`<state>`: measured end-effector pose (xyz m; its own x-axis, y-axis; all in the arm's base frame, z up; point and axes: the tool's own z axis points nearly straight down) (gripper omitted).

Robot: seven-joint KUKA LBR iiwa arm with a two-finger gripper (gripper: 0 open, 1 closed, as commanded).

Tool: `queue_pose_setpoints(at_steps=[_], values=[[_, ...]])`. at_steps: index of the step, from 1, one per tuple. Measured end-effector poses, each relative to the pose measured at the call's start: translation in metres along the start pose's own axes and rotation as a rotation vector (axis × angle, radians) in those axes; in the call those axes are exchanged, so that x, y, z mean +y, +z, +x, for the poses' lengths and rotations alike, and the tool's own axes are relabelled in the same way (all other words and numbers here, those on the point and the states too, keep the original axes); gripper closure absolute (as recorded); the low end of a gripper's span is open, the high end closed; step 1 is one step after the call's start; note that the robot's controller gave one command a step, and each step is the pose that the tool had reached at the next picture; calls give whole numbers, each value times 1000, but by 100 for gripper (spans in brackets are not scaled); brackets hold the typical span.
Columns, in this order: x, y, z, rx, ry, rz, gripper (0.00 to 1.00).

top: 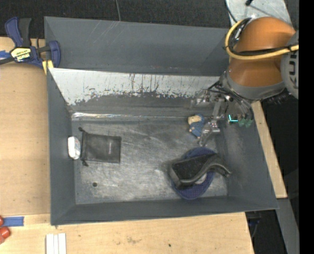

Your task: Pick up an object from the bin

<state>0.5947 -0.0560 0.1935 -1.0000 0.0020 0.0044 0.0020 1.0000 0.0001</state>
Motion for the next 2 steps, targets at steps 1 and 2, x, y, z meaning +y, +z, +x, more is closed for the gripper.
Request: queue_pose_setpoints(at_steps=[1,2], values=[[-50,108,-17,-6,-60,-2,0],[-49,105,-17,-8,-64,1,100]])
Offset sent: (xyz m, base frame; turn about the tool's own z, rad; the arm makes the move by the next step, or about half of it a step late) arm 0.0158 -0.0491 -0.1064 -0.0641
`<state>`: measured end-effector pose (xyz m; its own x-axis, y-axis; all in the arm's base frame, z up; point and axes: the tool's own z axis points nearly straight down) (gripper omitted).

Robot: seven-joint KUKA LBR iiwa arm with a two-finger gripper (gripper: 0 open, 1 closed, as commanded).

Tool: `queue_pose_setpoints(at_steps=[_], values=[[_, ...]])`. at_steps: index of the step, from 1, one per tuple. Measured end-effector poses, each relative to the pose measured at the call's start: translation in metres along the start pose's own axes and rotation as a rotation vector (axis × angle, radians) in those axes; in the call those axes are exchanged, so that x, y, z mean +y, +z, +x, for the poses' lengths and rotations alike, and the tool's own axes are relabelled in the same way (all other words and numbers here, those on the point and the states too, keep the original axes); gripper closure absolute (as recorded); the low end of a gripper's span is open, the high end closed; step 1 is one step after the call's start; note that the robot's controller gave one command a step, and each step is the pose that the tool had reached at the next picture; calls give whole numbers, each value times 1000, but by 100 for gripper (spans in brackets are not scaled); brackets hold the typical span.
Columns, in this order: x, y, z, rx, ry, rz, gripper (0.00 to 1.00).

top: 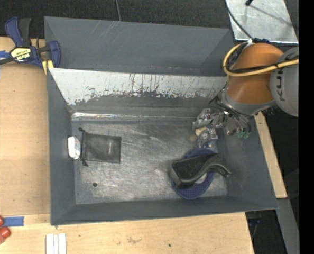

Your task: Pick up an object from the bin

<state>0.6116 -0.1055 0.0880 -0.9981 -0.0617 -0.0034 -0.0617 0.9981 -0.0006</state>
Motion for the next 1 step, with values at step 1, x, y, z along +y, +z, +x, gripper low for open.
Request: queue_pose_setpoints(at_steps=[1], values=[[0,-199,-2,-10,-224,3,100]])
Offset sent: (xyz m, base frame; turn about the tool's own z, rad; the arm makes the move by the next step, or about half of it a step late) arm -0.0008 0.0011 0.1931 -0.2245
